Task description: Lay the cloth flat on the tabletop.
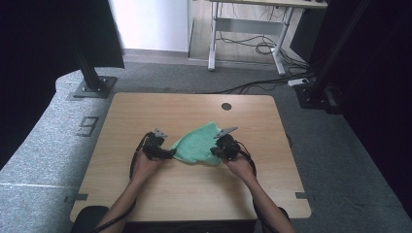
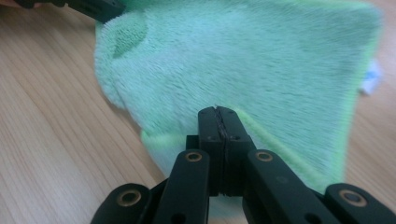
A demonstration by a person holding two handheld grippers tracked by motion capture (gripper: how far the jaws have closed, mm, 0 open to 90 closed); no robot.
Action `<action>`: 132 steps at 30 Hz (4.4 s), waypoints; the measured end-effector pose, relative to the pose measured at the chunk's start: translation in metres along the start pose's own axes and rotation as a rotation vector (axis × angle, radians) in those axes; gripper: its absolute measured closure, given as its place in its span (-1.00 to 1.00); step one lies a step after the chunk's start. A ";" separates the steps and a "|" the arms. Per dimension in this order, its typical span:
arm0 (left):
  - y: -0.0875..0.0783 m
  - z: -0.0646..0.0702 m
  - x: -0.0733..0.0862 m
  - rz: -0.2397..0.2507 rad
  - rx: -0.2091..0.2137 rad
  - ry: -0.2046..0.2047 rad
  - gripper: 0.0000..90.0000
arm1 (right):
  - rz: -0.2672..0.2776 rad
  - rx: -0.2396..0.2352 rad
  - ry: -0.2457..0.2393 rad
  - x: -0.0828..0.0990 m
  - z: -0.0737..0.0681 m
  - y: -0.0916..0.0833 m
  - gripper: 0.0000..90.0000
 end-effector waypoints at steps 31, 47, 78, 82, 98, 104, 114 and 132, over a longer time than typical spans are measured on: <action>-0.006 0.001 0.006 0.000 -0.015 -0.004 -0.57 | 0.026 -0.003 0.020 0.008 -0.008 -0.002 0.83; -0.010 0.000 0.010 -0.012 -0.015 -0.011 -0.60 | 0.059 0.174 0.212 0.041 0.072 -0.034 0.28; 0.021 0.013 -0.028 -0.048 -0.052 0.044 -0.67 | 0.004 0.090 -0.061 0.023 0.003 -0.030 0.86; 0.021 0.009 -0.027 -0.041 -0.044 0.007 -0.68 | 0.023 0.097 -0.010 0.027 0.021 -0.041 0.84; 0.007 0.024 -0.041 0.015 -0.017 0.064 -0.67 | 0.090 -0.024 0.078 0.023 0.019 -0.044 0.40; 0.020 0.034 -0.032 -0.068 0.014 0.122 -0.67 | 0.026 -0.046 -0.018 0.018 -0.010 -0.013 0.29; 0.030 0.030 -0.036 -0.070 -0.009 0.096 -0.71 | -0.032 -0.009 -0.094 0.032 -0.019 -0.012 0.81; 0.026 0.013 -0.034 -0.073 -0.042 0.031 -0.67 | 0.058 0.036 0.074 0.040 0.035 -0.061 0.35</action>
Point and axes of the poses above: each handheld gripper's, and its own axes: y roughly forward along the jaws, x roughly out of its underside, z roughly to its right, the point moved 5 cm from there along y, roughly forward along the jaws, and after that the axes turned 5 degrees about x, right-handed, at the moved point
